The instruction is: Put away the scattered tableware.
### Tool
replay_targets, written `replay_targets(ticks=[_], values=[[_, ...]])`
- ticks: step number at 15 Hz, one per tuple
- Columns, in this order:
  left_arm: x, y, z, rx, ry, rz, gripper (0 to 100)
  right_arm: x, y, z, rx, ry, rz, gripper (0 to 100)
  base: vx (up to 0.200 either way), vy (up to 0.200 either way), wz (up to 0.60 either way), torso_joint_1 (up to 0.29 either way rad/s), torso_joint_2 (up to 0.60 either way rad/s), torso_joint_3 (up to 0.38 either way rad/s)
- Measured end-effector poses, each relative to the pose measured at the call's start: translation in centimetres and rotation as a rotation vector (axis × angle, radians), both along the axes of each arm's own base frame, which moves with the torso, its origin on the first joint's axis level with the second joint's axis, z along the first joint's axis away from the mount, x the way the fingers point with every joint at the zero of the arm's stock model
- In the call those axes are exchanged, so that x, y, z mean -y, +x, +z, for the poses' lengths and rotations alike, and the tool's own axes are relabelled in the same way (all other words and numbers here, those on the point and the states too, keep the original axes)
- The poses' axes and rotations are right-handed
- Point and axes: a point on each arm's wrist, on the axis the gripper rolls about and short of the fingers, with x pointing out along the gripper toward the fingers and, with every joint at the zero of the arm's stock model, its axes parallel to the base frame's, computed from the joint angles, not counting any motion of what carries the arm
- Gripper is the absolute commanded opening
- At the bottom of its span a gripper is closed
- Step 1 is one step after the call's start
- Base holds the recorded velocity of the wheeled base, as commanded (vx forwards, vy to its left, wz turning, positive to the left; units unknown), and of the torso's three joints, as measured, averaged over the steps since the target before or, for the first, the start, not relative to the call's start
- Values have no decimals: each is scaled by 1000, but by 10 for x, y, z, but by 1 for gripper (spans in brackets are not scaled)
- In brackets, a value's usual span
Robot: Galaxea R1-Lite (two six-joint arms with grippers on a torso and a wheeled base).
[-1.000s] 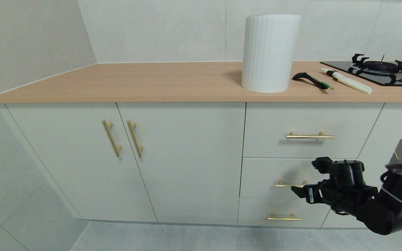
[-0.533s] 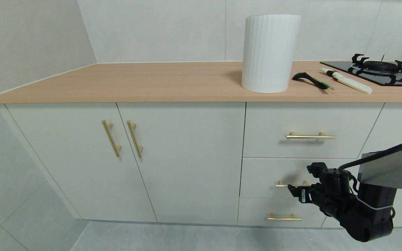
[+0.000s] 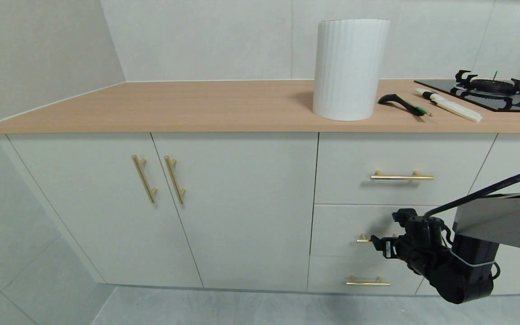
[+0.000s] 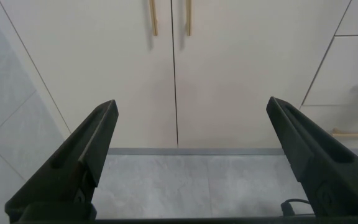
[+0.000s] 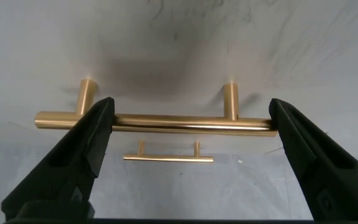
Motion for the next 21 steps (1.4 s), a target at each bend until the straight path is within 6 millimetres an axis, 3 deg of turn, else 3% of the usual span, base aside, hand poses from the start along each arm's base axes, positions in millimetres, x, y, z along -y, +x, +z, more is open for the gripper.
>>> replay_targets(ticks=[10,14,17,21], values=[[0,0,0,0,0,1,100,1,-6,-5,-51,-4,0,100,0,0,0,0,0,0],[0,0,0,0,0,0,100,3,-25,-1,-98,-13,5,100,0,0,0,0,0,0],[0,0,0,-1,0,0,100,4,-53,18,-140,-28,55,100,0,0,0,0,0,0],[0,0,0,0,0,0,100,-2,-89,71,-147,-32,147,100,0,0,0,0,0,0]])
